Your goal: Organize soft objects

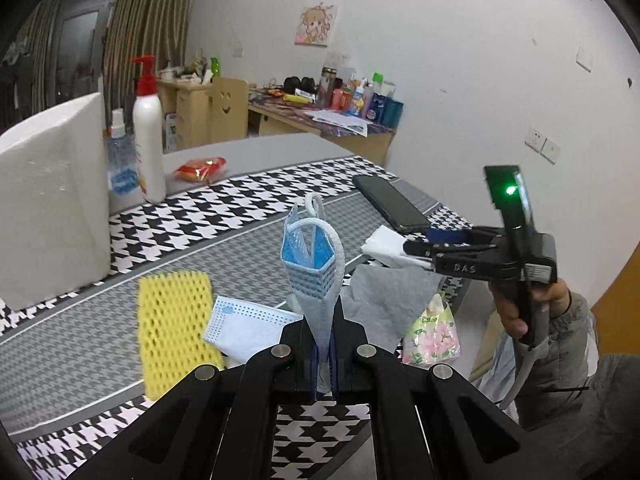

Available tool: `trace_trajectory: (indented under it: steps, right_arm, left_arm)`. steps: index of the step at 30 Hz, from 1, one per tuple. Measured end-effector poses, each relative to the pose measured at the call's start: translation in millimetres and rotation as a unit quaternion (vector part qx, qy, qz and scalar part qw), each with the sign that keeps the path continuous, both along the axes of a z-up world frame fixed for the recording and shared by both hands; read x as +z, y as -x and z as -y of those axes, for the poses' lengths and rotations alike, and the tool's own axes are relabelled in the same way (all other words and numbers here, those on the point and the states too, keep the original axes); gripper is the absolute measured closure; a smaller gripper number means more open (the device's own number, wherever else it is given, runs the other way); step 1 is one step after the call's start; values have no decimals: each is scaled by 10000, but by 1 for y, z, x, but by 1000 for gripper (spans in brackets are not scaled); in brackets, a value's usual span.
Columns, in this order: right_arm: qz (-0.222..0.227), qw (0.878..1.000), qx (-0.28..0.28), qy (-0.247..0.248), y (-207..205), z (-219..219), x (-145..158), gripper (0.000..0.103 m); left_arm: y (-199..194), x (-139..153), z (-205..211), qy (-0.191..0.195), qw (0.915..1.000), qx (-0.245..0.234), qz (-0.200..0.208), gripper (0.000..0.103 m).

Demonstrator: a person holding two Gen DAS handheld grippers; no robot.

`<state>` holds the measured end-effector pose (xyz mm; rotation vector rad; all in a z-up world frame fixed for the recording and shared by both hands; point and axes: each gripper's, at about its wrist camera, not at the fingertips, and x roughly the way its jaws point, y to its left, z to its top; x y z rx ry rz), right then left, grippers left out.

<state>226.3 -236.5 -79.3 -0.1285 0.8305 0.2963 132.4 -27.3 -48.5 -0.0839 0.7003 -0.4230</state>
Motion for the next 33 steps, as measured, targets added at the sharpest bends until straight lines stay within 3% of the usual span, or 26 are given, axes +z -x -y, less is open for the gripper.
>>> trace_trajectory:
  steps: [4,7,9,11,13,14,19,26,33]
  right_arm:
    - [-230,9997,117,17,-7,-2,-9,47]
    - [-421,9990,154,38,-12,-3,-15,59]
    - [-464,9987,203,90,-13,-4,-16,60]
    - [-484,9985,211,127,-14,-5,-15,82]
    - [-486,9984,244,173,-15,-7,-15,97]
    - [-482,9982,279,212,-15,-9,-15,99]
    - [-330,9991,262,-43,-12,-7,5,99]
    - [305,9959,339,-787,11,-9,60,99]
    - [711,9900,483,-1116,26,-27,86,99]
  left_arm:
    - [2,0,-2,-15,10000,32,20,99]
    - [2,0,-6,-5,10000,63,5,99]
    - [6,1,-7,-31,10000,86,21,99]
    - [7,1,-9,-54,9999,119,28,99]
    - [8,1,-13,-65,9999,152,34,99]
    - [8,2,-15,-64,9998,173,32,99]
    - [13,4,-24,-64,9996,254,82,99]
    - [23,19,-39,-50,9987,395,304,99]
    - [30,31,-51,-129,9971,568,488,99]
